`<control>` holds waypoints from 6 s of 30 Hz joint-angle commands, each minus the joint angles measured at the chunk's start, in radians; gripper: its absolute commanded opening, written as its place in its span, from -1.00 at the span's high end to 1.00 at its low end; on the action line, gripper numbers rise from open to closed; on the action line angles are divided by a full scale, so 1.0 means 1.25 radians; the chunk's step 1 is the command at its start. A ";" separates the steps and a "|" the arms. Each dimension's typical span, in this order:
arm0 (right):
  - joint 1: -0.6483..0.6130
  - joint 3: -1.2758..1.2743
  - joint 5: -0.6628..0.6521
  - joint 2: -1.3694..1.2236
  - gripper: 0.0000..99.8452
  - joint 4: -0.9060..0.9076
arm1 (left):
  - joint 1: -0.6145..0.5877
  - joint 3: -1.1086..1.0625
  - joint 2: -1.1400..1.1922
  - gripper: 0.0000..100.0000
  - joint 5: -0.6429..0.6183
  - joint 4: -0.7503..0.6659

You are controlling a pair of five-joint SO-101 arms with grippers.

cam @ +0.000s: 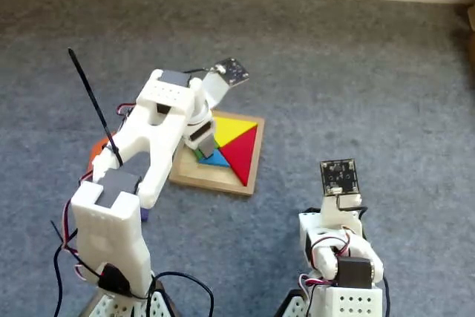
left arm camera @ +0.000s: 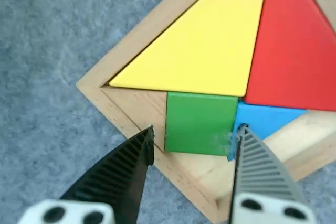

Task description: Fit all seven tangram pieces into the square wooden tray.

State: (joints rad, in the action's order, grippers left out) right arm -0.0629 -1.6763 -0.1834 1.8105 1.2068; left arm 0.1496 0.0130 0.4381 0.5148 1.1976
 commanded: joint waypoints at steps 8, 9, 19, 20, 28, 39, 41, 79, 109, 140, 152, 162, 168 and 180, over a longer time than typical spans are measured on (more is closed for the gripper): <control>0.009 -0.115 0.000 -0.010 0.97 0.007 | -0.013 0.053 -0.009 0.52 -0.059 -0.063; 0.009 -0.115 0.000 -0.010 0.97 0.007 | -0.013 0.053 -0.012 0.52 -0.060 -0.059; 0.009 -0.115 0.000 -0.010 0.97 0.007 | -0.013 0.106 -0.153 0.53 -0.151 0.053; 0.009 -0.115 0.000 -0.010 0.97 0.007 | -0.014 0.106 -0.169 0.53 -0.151 0.071; 0.009 -0.115 0.000 -0.010 0.97 0.007 | -0.118 0.084 -0.288 0.53 -0.146 0.204; 0.009 -0.115 0.000 -0.010 0.97 0.007 | -0.386 -0.084 -0.371 0.53 -0.033 0.198; 0.009 -0.115 0.000 -0.010 0.97 0.007 | -0.419 -0.121 -0.370 0.53 -0.016 0.166; 0.009 -0.115 0.000 -0.010 0.97 0.007 | -0.484 0.284 0.255 0.94 -0.071 0.196; 0.009 -0.115 0.000 -0.010 0.97 0.007 | -0.014 -0.026 -0.157 0.99 -0.139 0.048; 0.009 -0.115 0.000 -0.010 0.97 0.007 | 0.149 -0.101 -0.158 0.79 -0.298 -0.176; 0.009 -0.115 0.000 -0.010 0.97 0.007 | 0.208 -0.136 -0.220 0.70 -0.325 -0.095; 0.009 -0.115 0.000 -0.010 0.97 0.007 | 0.198 -0.300 -0.419 0.70 -0.325 -0.145; 0.009 -0.115 0.000 -0.010 0.97 0.007 | 0.121 -0.390 -0.440 0.70 -0.329 -0.345; 0.009 -0.115 0.000 -0.010 0.97 0.007 | 0.100 -0.571 -0.439 0.70 -0.327 -0.697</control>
State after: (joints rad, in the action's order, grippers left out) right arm -0.0629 -1.6763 -0.1834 1.8105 1.2068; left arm 0.2862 -0.6897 -0.0637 0.1112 0.4089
